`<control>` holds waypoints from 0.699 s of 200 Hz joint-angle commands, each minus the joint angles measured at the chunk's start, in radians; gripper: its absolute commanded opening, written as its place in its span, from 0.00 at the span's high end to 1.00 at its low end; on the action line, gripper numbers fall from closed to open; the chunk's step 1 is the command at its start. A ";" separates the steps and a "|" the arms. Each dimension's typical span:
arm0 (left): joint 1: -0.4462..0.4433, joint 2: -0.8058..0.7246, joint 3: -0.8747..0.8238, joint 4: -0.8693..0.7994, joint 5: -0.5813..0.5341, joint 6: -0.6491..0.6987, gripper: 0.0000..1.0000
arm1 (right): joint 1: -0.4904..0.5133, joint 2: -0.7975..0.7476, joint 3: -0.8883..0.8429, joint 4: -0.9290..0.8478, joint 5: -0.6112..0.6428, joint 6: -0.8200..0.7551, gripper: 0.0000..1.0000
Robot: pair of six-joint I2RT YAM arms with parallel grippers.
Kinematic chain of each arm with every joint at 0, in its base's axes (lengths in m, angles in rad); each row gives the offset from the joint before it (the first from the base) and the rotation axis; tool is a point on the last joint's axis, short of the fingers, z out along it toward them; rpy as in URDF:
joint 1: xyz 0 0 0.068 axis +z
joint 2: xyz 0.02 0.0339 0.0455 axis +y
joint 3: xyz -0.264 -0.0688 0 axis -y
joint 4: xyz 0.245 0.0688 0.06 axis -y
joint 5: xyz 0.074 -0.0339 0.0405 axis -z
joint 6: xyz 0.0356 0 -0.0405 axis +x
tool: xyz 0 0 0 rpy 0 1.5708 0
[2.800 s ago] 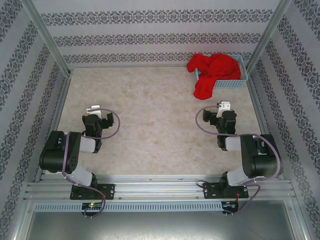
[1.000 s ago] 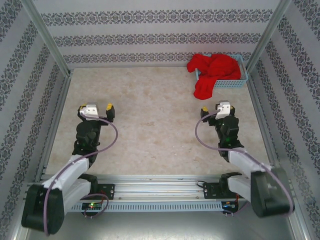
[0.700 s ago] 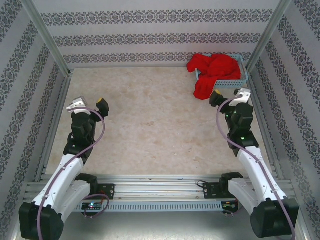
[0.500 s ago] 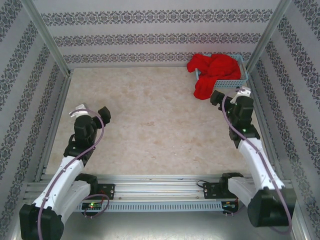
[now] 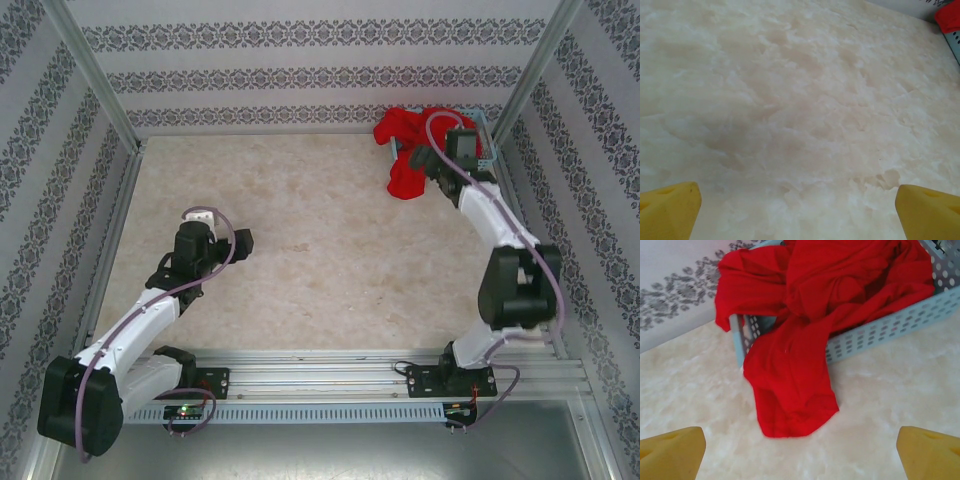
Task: Fold the inside-out t-shirt
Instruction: Move the basket to the top-right of the table.
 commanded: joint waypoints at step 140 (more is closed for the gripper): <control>-0.031 0.026 -0.076 0.172 -0.027 0.074 0.00 | -0.061 0.875 1.184 -0.715 0.247 -0.019 0.02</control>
